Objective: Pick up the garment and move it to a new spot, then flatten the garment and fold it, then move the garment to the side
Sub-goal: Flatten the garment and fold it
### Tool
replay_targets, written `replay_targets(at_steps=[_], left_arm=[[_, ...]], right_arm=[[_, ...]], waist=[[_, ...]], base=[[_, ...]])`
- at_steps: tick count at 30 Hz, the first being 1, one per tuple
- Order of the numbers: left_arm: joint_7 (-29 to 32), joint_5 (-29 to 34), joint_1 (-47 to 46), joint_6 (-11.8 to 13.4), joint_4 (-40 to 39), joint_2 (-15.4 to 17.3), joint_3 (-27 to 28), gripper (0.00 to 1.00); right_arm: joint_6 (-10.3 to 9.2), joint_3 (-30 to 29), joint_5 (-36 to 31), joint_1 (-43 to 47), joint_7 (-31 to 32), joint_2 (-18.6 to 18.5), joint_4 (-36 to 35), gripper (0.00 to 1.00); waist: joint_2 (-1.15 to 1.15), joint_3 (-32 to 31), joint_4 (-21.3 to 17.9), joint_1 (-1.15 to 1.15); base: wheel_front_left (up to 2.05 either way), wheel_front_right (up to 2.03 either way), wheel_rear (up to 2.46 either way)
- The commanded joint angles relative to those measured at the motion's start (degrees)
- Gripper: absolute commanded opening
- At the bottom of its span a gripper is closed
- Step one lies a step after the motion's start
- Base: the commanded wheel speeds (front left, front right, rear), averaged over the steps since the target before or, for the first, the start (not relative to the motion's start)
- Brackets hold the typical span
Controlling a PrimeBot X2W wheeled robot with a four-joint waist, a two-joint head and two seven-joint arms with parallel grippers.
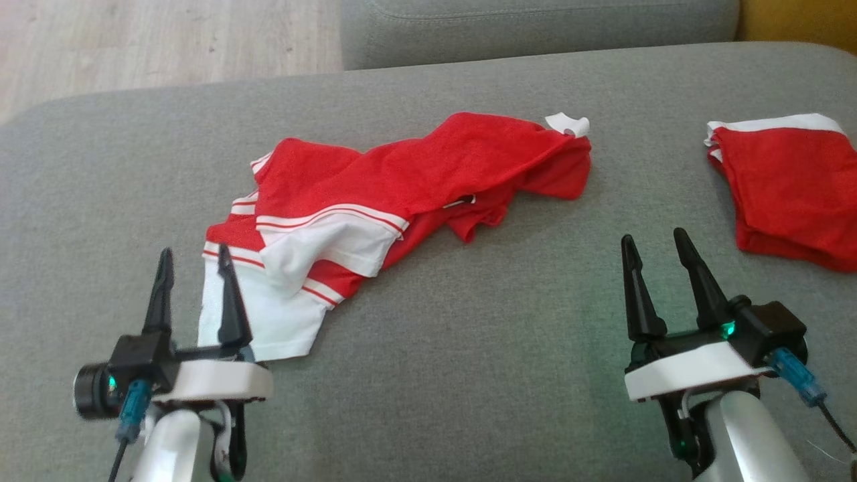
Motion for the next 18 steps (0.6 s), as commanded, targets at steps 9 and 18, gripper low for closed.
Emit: replay_targets(at_steps=[9, 18], left_arm=[[-0.54, 3.59, -0.94, -3.71, -9.30, -1.53, -0.39, 1.00], [-0.54, 4.23, -0.40, -5.80, -8.77, -2.85, -2.44, 1.00]], right_arm=[[0.11, 1.15, 0.35, -1.60, -0.61, -0.09, -1.72, 1.00], [0.11, 1.67, -0.68, -2.28, -0.61, -0.09, -1.86, 1.00]], waist=[[0.00, 0.33, -0.55, 0.00], [0.00, 1.21, 0.90, 0.00]], base=[[0.00, 0.00, 0.00], [0.00, 0.00, 0.00]])
